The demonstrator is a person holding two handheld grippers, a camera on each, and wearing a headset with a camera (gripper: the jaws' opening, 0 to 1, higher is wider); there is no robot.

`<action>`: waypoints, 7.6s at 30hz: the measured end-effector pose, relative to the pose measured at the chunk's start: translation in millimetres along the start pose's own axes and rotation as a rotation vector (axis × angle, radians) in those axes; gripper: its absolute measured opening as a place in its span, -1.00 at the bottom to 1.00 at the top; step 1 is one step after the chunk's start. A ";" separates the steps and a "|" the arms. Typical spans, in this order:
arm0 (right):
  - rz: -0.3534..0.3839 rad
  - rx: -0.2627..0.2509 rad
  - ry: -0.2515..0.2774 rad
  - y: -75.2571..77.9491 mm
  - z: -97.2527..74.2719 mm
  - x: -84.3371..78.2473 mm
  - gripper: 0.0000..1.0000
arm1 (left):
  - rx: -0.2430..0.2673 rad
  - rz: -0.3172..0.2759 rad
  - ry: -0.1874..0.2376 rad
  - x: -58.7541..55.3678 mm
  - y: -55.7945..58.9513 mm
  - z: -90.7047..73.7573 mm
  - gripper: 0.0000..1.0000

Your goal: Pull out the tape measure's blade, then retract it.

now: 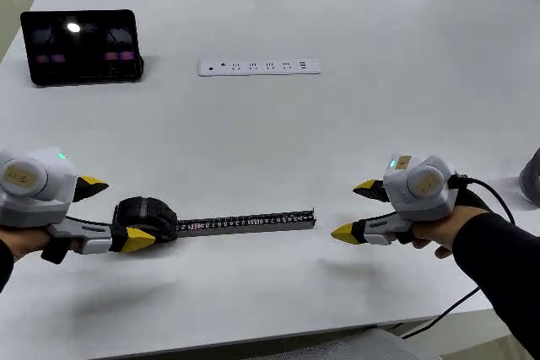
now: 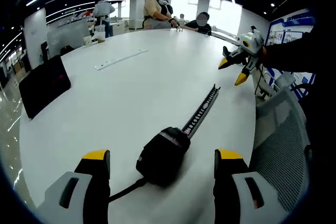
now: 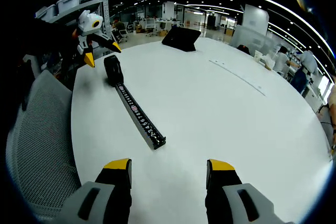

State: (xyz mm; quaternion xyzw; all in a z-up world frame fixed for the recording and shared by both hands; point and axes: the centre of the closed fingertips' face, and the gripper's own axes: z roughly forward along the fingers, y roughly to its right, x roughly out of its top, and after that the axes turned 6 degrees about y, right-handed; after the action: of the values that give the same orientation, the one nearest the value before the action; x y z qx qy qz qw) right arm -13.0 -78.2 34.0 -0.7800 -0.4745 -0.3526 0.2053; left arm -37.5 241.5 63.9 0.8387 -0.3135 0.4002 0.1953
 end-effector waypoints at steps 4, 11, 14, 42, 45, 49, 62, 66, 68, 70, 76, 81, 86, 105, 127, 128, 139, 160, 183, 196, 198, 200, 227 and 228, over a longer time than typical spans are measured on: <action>0.040 -0.005 0.024 -2.1 -4.4 -3.2 0.24 | 0.016 -0.014 0.025 2.0 -1.4 -3.4 0.57; 0.060 -0.043 0.071 -1.7 -14.4 -5.9 0.33 | 0.057 -0.067 0.068 -0.6 -4.7 -11.3 0.66; 0.062 -0.053 0.077 -2.3 -18.3 -9.1 0.40 | 0.063 -0.074 0.072 -4.6 -3.8 -15.1 0.68; 0.078 -0.142 0.163 -7.2 -59.0 -20.3 0.98 | 0.100 -0.071 0.144 -31.4 14.2 -48.8 0.97; 0.091 -0.134 0.156 -9.9 -60.8 -27.4 0.98 | 0.115 -0.068 0.140 -34.6 14.9 -50.3 0.98; 0.099 -0.142 0.146 -9.8 -65.0 -34.9 0.98 | 0.136 -0.062 0.131 -40.1 13.2 -51.5 0.98; 0.118 -0.145 0.132 -16.5 -69.9 -44.4 0.98 | 0.174 -0.059 0.119 -49.4 7.8 -60.1 0.98; 0.119 -0.141 0.130 -19.8 -69.7 -46.2 0.98 | 0.171 -0.064 0.122 -50.0 8.4 -61.0 0.98; 0.112 -0.140 0.129 -20.9 -69.9 -47.5 0.98 | 0.167 -0.068 0.131 -48.8 9.5 -61.5 0.98; 0.083 -0.140 0.139 -21.5 -70.4 -46.6 0.98 | 0.167 -0.064 0.136 -48.1 9.5 -61.3 0.98; 0.106 -0.139 0.133 -21.7 -70.7 -48.8 0.98 | 0.164 -0.066 0.142 -45.4 9.8 -61.0 0.98; 0.108 -0.142 0.133 -21.0 -71.5 -49.1 0.98 | 0.161 -0.057 0.141 -43.0 10.0 -60.3 0.98; 0.115 -0.130 0.147 -22.6 -72.1 -46.4 0.98 | 0.170 -0.054 0.145 -41.0 10.1 -59.2 0.97; 0.083 -0.106 0.126 -20.0 -64.2 -42.6 0.98 | 0.188 -0.099 0.180 -14.9 23.6 -41.6 0.98; -0.127 -0.004 0.023 3.8 -34.2 -22.3 0.98 | 0.223 -0.209 0.211 14.7 38.0 9.4 0.98; -0.142 0.001 0.017 4.4 -32.4 -19.5 0.98 | 0.224 -0.214 0.200 14.1 38.8 12.0 0.98; -0.220 0.064 -0.023 3.8 -14.7 -2.6 0.98 | 0.274 -0.230 0.197 34.0 38.6 16.3 0.98; -0.340 0.187 -0.069 -1.5 20.7 21.9 0.98 | 0.418 -0.396 0.220 49.4 25.9 16.4 0.98; -0.344 0.271 -0.139 -4.0 57.6 27.2 0.98 | 0.624 -0.431 0.221 19.5 -8.9 20.2 0.98; -0.339 0.293 -0.209 -7.4 68.6 13.8 0.80 | 0.604 -0.325 0.239 3.5 3.4 41.1 0.98; -0.346 0.300 -0.217 -9.5 69.0 12.6 0.76 | 0.614 -0.321 0.261 6.8 0.5 39.2 0.98; -0.348 0.306 -0.229 -9.5 70.3 9.8 0.68 | 0.621 -0.329 0.281 9.2 -2.8 37.2 0.98; -0.403 0.347 -0.272 -19.0 70.0 -0.4 -0.44 | 0.661 -0.385 0.272 -8.5 -11.7 32.8 0.96; -0.402 0.345 -0.272 -19.4 70.6 -0.5 -0.48 | 0.661 -0.385 0.270 -8.7 -11.5 32.7 0.95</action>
State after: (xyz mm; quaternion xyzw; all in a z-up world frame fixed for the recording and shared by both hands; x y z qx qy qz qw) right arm -5.2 -23.3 -13.8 -0.6641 -0.6954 -0.1926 0.1954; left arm -15.9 234.2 36.5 0.8395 0.0234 0.5423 0.0259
